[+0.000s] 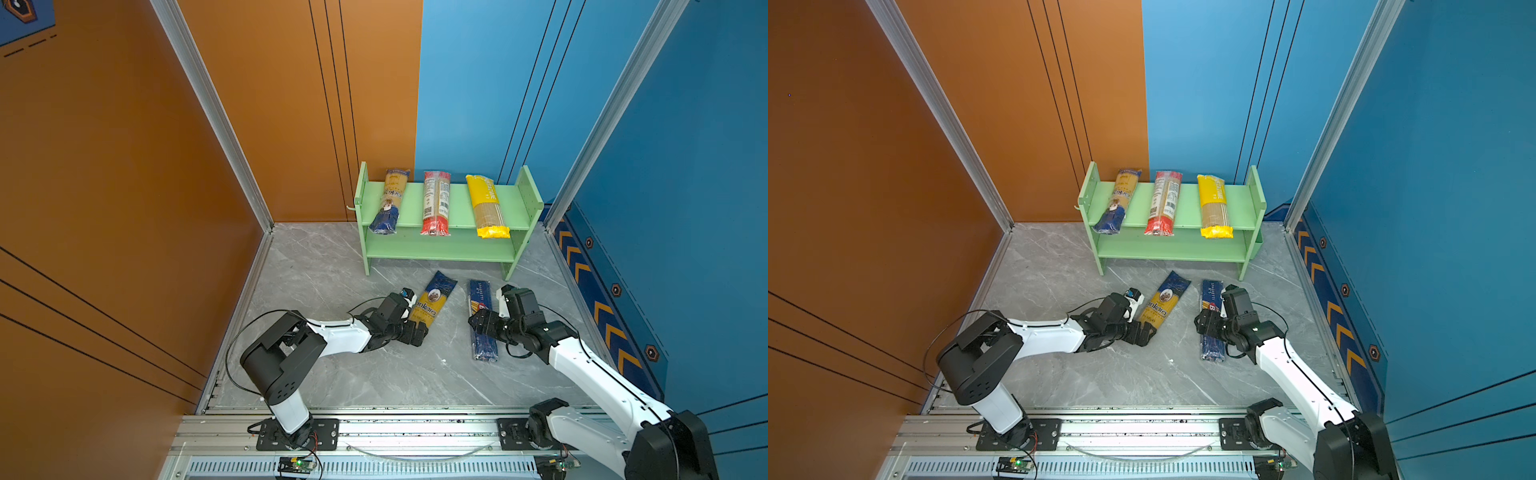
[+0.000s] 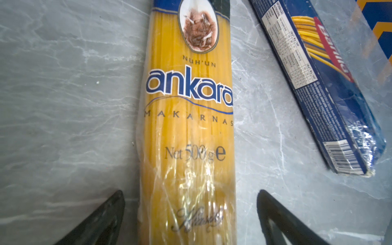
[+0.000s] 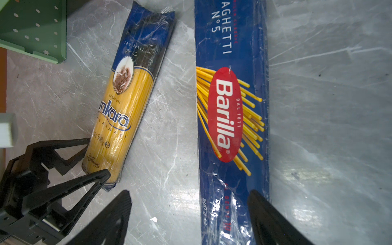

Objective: Place and organize the pasta boxes and bags onto the shelf

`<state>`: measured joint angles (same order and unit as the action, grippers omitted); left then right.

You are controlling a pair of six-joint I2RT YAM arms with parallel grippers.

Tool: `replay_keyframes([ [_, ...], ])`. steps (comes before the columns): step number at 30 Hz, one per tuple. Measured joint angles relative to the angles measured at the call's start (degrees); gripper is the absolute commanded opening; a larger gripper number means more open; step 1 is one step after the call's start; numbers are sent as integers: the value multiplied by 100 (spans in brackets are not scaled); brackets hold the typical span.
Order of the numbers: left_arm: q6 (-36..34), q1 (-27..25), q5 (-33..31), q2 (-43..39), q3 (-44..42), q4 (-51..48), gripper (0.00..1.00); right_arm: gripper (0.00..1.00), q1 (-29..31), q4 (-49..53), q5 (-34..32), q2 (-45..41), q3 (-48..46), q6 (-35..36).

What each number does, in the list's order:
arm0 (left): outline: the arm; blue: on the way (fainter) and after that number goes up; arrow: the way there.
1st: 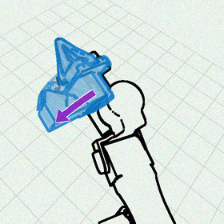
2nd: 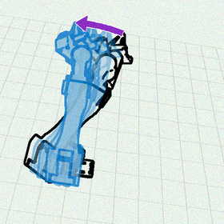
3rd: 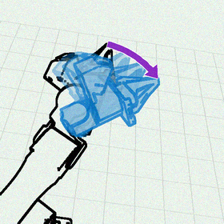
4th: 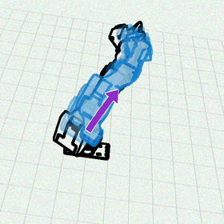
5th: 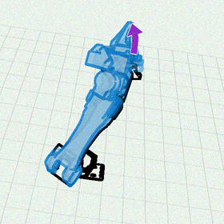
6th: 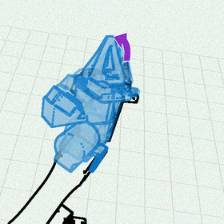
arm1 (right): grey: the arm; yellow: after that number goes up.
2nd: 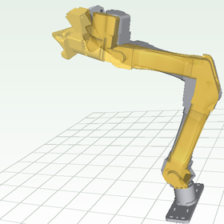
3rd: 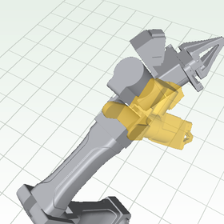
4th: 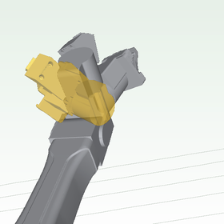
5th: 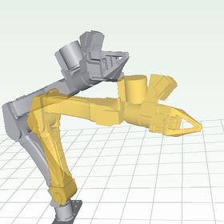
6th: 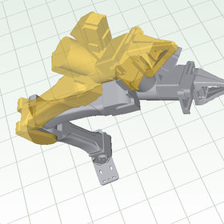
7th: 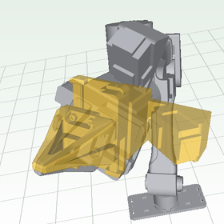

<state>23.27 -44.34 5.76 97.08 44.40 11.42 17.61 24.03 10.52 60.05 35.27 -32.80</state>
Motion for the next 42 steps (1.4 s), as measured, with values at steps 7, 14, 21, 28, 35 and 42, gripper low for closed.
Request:
replay_keyframes([
  [7, -157, -177, -238, 46, 116, -192, 98, 84, -7, 2, 0, 0, -22, 0],
  [14, -254, -212, -304, 85, 177, -275, 98, 84, -24, 2, 0, 0, -52, 0],
  [21, -297, -273, -411, 170, 293, -361, 98, 84, -44, 2, 0, 0, -55, -2],
  [28, -361, -389, -638, 271, 407, -439, 98, 84, -72, -2, 22, 0, -94, 0],
  [35, -470, -538, -1045, 356, 560, -721, 98, 84, -92, -2, 44, 4, -96, 0],
  [42, -555, -595, -1453, 422, 667, -992, 98, 85, -118, -2, 109, 7, -96, 0],
])
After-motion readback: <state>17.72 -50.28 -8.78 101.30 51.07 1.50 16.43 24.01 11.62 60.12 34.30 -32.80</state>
